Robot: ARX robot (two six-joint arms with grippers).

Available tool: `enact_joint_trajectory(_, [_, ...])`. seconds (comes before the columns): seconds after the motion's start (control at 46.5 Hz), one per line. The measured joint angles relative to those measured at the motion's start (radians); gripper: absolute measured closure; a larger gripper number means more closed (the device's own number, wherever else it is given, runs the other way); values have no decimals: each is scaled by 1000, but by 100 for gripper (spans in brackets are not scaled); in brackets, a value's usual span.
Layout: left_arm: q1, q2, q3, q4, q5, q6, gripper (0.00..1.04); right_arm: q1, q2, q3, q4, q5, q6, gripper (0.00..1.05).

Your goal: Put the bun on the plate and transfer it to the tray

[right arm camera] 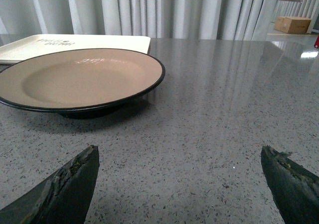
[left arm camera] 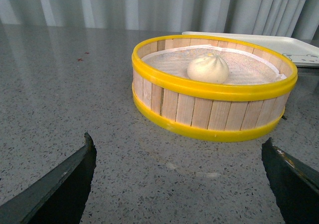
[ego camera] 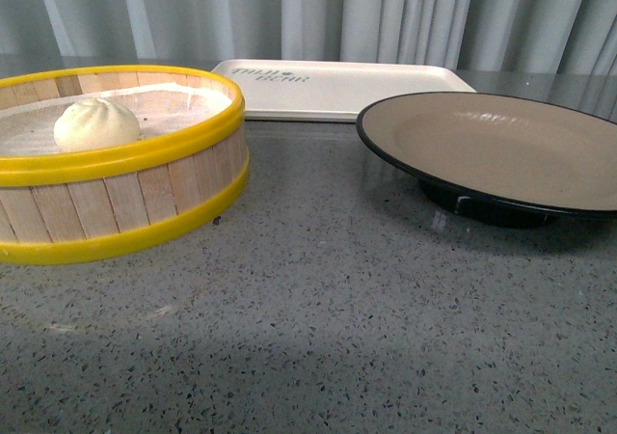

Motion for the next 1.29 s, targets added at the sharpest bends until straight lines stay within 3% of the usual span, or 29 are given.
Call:
enact_joint_trajectory(1.054, [0,0,0,0,-1,0,7,0,0,0,0,0,0,8])
enact_joint_trajectory(1.118, [-29,37,13,-36,-115,-59,7,0,0,0,0,0,0,8])
enact_joint_trajectory(1.161, [-34,97,24,-10,-182,-131,7,0,0,0,0,0,0,8])
enact_joint_trajectory(1.204, [-20,203,45,74,-187,-199,7,0,0,0,0,0,0,8])
enact_joint_trajectory(1.29, [46,413,128,289,-76,-265,7,0,0,0,0,0,0,8])
